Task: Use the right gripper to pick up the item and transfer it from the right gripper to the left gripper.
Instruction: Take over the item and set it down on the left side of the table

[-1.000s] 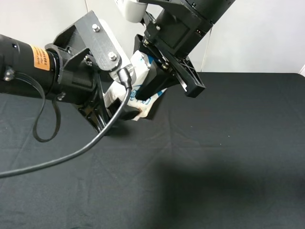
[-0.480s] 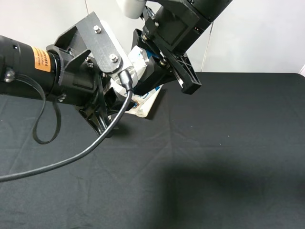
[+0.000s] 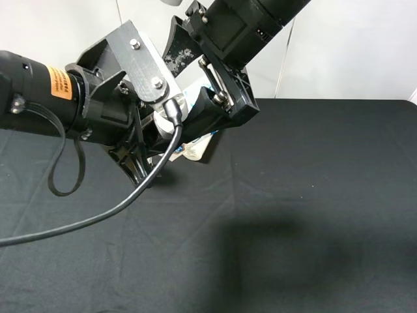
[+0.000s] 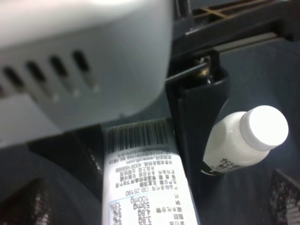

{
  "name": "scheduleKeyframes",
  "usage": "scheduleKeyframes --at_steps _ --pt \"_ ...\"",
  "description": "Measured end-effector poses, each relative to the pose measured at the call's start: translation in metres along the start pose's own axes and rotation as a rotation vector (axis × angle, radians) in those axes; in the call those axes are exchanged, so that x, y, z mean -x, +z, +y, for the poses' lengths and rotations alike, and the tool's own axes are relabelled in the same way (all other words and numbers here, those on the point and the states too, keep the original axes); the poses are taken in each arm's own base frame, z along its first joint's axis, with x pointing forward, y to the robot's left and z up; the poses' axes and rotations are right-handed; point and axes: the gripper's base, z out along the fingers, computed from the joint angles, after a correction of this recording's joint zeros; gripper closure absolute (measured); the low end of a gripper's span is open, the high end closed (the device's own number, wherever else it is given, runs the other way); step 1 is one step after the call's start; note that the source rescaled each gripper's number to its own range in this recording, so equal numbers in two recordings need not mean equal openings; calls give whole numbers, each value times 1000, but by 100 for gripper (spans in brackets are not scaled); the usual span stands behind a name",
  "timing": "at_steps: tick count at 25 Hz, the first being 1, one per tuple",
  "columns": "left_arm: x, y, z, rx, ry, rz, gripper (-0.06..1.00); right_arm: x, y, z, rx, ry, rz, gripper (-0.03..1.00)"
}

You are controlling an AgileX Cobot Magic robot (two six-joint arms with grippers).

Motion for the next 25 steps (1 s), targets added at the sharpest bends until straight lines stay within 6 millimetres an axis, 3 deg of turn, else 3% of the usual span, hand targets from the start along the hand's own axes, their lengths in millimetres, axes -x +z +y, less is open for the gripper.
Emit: scheduleKeyframes --at_steps 20,25 --pt "0 0 0 0 1 0 94 -11 -1 3 28 169 127 -3" --pt "0 0 0 0 1 0 94 -12 -13 7 -7 182 191 -3"
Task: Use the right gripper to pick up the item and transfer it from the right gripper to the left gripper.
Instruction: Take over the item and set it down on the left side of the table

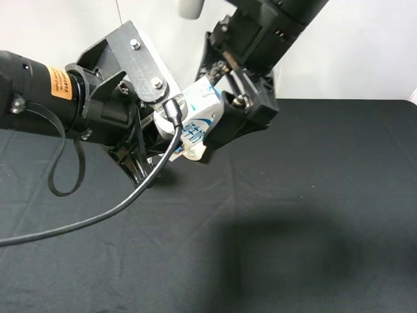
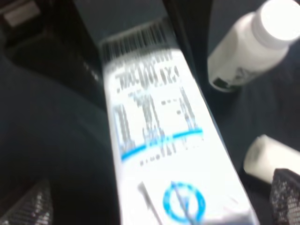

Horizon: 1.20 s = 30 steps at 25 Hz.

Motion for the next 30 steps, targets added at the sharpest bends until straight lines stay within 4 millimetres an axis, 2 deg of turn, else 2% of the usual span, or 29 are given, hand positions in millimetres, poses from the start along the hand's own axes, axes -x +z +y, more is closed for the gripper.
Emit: scheduleKeyframes --at_steps 12,22,30 --pt "0 0 0 0 0 0 94 -6 -47 20 -82 60 92 -3" --pt "0 0 0 1 7 1 94 -14 -72 25 -216 279 150 -3" --pt "0 0 0 2 8 1 94 -17 -94 34 -311 473 119 -3"
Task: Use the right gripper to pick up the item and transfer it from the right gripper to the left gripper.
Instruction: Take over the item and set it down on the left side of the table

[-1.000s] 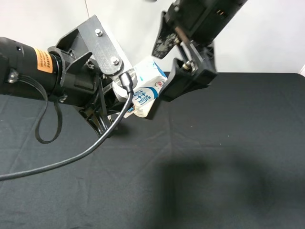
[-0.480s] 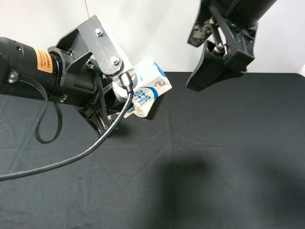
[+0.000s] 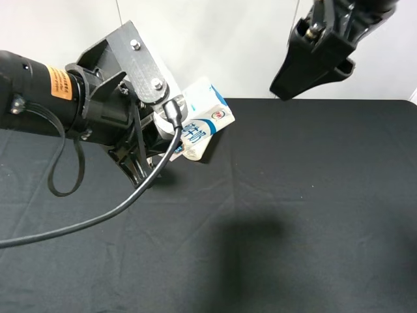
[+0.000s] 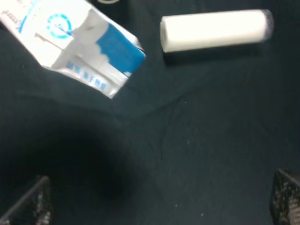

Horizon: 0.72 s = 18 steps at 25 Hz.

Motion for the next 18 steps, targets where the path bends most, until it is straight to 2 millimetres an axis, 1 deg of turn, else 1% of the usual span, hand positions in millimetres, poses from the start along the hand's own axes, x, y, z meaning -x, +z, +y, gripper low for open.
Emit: scheduleKeyframes --at_steps 5,10,13,14,18 --pt "0 0 0 0 3 0 94 -17 -9 7 -6 85 0 -3" --pt "0 0 0 0 3 0 94 -49 -11 22 5 126 30 -3" --pt "0 0 0 0 3 0 94 -70 -11 31 12 137 52 -3" --pt "0 0 0 0 3 0 94 -85 -8 37 19 144 73 -3" --pt "0 0 0 0 4 0 94 -118 -5 51 27 176 99 -3"
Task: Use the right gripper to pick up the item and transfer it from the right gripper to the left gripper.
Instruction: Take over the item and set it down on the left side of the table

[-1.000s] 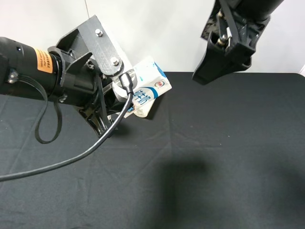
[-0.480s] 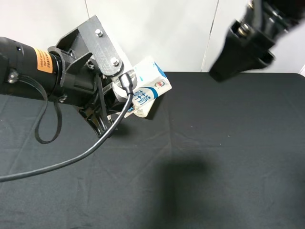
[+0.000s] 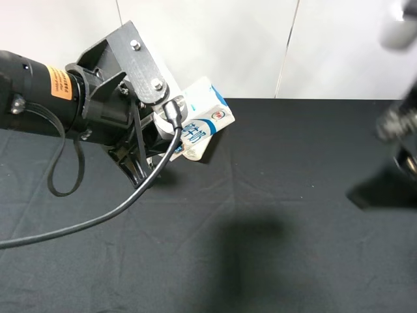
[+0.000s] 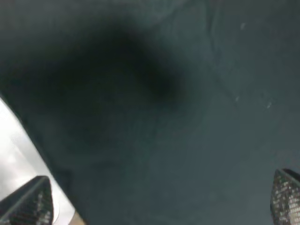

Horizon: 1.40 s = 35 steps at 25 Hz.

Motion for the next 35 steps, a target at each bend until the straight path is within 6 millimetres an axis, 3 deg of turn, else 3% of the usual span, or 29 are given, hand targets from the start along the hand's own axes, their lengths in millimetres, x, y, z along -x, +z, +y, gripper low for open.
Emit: scheduleKeyframes --at_steps 5,9,16,22,35 --pt "0 0 0 0 1 0 94 -43 10 10 -2 95 -9 -3" --pt "0 0 0 0 2 0 94 -72 16 17 -20 174 -113 -3" --pt "0 0 0 0 2 0 94 -111 20 26 -39 233 -284 -3" --pt "0 0 0 0 2 0 94 -123 10 29 -46 271 -384 -3" --pt "0 0 0 0 2 0 94 -124 9 28 -65 269 -390 -3"
